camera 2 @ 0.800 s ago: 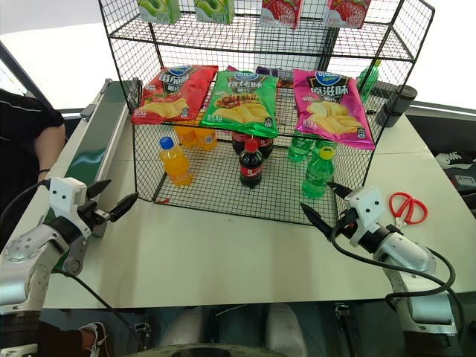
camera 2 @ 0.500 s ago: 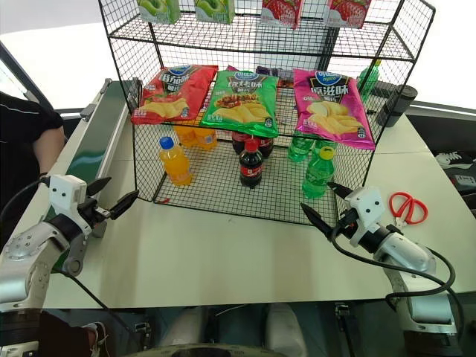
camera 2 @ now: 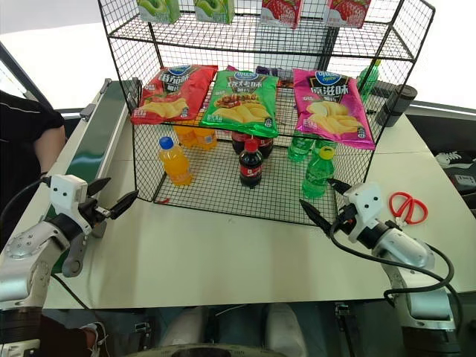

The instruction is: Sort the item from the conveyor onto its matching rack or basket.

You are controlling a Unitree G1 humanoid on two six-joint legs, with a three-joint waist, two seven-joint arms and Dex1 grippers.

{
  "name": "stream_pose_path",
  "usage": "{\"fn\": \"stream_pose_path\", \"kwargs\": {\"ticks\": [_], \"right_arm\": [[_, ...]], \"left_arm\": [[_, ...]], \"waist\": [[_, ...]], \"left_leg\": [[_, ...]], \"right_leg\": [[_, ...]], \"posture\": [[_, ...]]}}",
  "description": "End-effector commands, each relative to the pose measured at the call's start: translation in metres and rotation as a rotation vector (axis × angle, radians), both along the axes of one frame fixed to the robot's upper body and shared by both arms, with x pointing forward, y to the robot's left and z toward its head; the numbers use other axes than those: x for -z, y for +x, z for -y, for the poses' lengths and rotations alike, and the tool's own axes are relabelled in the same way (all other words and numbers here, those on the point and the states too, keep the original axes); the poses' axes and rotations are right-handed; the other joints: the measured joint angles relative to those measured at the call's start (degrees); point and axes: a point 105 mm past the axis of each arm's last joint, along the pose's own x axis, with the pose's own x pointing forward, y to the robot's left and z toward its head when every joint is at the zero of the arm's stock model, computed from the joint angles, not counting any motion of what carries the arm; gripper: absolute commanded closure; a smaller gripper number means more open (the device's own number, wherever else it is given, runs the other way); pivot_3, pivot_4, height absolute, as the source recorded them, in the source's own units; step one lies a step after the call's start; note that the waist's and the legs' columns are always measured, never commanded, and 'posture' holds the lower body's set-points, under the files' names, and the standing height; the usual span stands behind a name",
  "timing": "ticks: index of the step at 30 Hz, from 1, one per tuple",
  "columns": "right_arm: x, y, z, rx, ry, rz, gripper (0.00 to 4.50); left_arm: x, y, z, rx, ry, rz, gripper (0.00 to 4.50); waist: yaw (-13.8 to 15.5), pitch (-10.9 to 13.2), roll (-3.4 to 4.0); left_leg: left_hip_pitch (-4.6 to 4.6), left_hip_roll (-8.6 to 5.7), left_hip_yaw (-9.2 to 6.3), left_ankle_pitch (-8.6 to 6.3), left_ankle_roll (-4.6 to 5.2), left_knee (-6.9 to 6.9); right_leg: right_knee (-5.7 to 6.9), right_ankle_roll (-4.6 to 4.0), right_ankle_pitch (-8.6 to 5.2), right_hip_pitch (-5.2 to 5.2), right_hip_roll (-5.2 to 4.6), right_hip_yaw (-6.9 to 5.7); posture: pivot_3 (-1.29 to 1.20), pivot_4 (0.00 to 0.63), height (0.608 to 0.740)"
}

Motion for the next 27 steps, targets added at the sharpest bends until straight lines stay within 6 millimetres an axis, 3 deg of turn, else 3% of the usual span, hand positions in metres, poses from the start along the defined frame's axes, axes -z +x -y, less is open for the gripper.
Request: {"fn": "stream_pose_path", "kwargs": {"ticks": [1,27], "right_arm": [[-0.0146,0.0003,-0.0074,-0.025,-0.002,0.054,0.04],[-0.0087,-0.0042,-0.0097,-0.013,0.010,0.036,0.04]], "left_arm": [[-0.0106,0.0017,-0.0002,0.000,0.012,0.050,0.00],[-0.0046,-0.0016,0.0032,0.010,0.001,0.025,0.00]], "waist": [[-0.02,0.00,0.00],[0.02,0.00,-0.01]], "left_leg": [[-0.01,0.00,0.00,0.00,0.00,0.00],[-0.07,-0.01,0.01,0.00,0.00,0.00]], "right_leg": [[0.00,0.00,0.00,-0.01,0.00,0.00],[0.00,0.00,0.00,-0.06,-0.02,0.00]], "posture": [[0.00,0.150,0.740],[0.00,0.150,0.740]]}}
